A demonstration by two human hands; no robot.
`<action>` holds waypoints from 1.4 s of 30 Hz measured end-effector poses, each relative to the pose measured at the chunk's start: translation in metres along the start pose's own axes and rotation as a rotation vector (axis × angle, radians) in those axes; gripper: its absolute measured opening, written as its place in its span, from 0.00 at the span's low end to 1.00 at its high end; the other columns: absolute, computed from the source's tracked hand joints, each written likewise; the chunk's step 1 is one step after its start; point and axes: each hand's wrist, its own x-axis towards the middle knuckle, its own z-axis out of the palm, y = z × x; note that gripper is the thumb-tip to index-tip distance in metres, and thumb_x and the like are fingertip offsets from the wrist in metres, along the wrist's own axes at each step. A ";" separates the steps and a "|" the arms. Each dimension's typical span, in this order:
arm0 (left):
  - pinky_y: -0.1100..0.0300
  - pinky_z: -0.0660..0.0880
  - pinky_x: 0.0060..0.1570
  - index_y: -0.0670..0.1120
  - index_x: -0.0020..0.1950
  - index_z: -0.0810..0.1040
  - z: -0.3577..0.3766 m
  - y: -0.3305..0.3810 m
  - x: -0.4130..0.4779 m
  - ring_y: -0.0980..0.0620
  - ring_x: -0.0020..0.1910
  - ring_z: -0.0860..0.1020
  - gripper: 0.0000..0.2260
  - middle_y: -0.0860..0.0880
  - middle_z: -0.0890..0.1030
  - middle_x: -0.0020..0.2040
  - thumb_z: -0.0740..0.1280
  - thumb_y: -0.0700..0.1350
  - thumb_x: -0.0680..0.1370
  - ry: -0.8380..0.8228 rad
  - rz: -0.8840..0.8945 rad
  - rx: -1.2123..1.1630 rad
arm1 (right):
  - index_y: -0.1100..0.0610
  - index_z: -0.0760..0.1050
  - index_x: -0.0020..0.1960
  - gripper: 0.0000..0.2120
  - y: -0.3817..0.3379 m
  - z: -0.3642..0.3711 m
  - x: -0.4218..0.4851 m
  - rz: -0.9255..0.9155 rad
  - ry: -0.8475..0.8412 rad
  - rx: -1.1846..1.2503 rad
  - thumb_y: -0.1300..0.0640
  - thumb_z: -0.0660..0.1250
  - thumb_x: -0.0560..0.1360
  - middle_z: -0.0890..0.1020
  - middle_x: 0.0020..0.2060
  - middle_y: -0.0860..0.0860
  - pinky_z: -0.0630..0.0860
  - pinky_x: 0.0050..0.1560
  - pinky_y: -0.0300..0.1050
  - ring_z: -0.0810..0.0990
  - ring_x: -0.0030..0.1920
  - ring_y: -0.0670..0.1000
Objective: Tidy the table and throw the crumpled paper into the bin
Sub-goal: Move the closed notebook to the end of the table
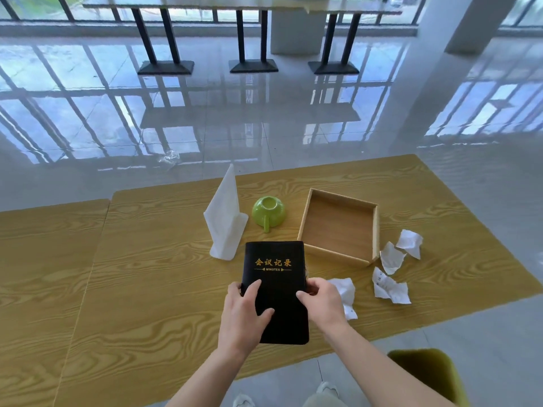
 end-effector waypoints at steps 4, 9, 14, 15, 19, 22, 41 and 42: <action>0.54 0.71 0.66 0.54 0.75 0.67 -0.001 0.014 0.010 0.47 0.69 0.69 0.31 0.46 0.67 0.68 0.74 0.53 0.74 -0.033 0.075 0.009 | 0.55 0.79 0.57 0.10 0.002 -0.014 -0.005 0.013 0.062 0.034 0.57 0.70 0.76 0.83 0.47 0.48 0.81 0.53 0.49 0.81 0.50 0.48; 0.53 0.71 0.67 0.55 0.74 0.67 0.004 0.036 0.023 0.46 0.69 0.68 0.31 0.47 0.67 0.67 0.74 0.53 0.73 -0.068 0.152 0.015 | 0.54 0.80 0.54 0.09 0.004 -0.034 -0.005 0.027 0.149 0.050 0.57 0.71 0.75 0.83 0.45 0.47 0.81 0.51 0.48 0.81 0.48 0.47; 0.53 0.71 0.67 0.54 0.74 0.68 0.016 0.064 0.042 0.46 0.69 0.68 0.31 0.46 0.66 0.67 0.74 0.53 0.73 -0.068 0.215 0.009 | 0.53 0.80 0.52 0.07 0.005 -0.062 0.009 0.008 0.194 0.083 0.56 0.71 0.74 0.83 0.44 0.46 0.82 0.50 0.48 0.82 0.47 0.47; 0.53 0.71 0.66 0.55 0.74 0.68 0.019 0.070 0.046 0.46 0.69 0.68 0.31 0.46 0.66 0.67 0.74 0.53 0.73 -0.067 0.224 0.006 | 0.51 0.79 0.50 0.06 0.005 -0.069 0.014 -0.004 0.208 0.092 0.57 0.71 0.73 0.83 0.43 0.45 0.82 0.48 0.46 0.82 0.46 0.47; 0.53 0.70 0.66 0.54 0.74 0.68 0.039 0.101 0.070 0.46 0.68 0.68 0.31 0.45 0.67 0.67 0.74 0.54 0.73 -0.046 0.253 0.018 | 0.48 0.79 0.49 0.06 0.011 -0.098 0.043 -0.035 0.257 0.115 0.57 0.71 0.73 0.83 0.41 0.43 0.81 0.45 0.41 0.82 0.44 0.45; 0.54 0.70 0.65 0.55 0.74 0.68 0.056 0.128 0.088 0.46 0.67 0.69 0.31 0.46 0.67 0.66 0.74 0.54 0.73 -0.037 0.250 0.031 | 0.51 0.80 0.53 0.09 0.019 -0.122 0.070 -0.034 0.254 0.128 0.57 0.71 0.73 0.84 0.43 0.45 0.82 0.49 0.47 0.82 0.46 0.46; 0.54 0.74 0.63 0.54 0.74 0.67 0.174 0.302 0.179 0.48 0.65 0.69 0.31 0.47 0.66 0.64 0.73 0.53 0.74 -0.065 0.182 0.068 | 0.52 0.82 0.48 0.06 0.064 -0.297 0.226 0.018 0.141 0.173 0.59 0.70 0.72 0.85 0.42 0.46 0.81 0.50 0.52 0.83 0.44 0.47; 0.54 0.74 0.63 0.54 0.75 0.66 0.180 0.310 0.183 0.48 0.65 0.69 0.31 0.47 0.66 0.64 0.73 0.53 0.74 -0.079 0.187 0.063 | 0.51 0.82 0.48 0.06 0.066 -0.305 0.232 0.021 0.149 0.166 0.59 0.70 0.72 0.85 0.42 0.45 0.81 0.50 0.52 0.83 0.44 0.47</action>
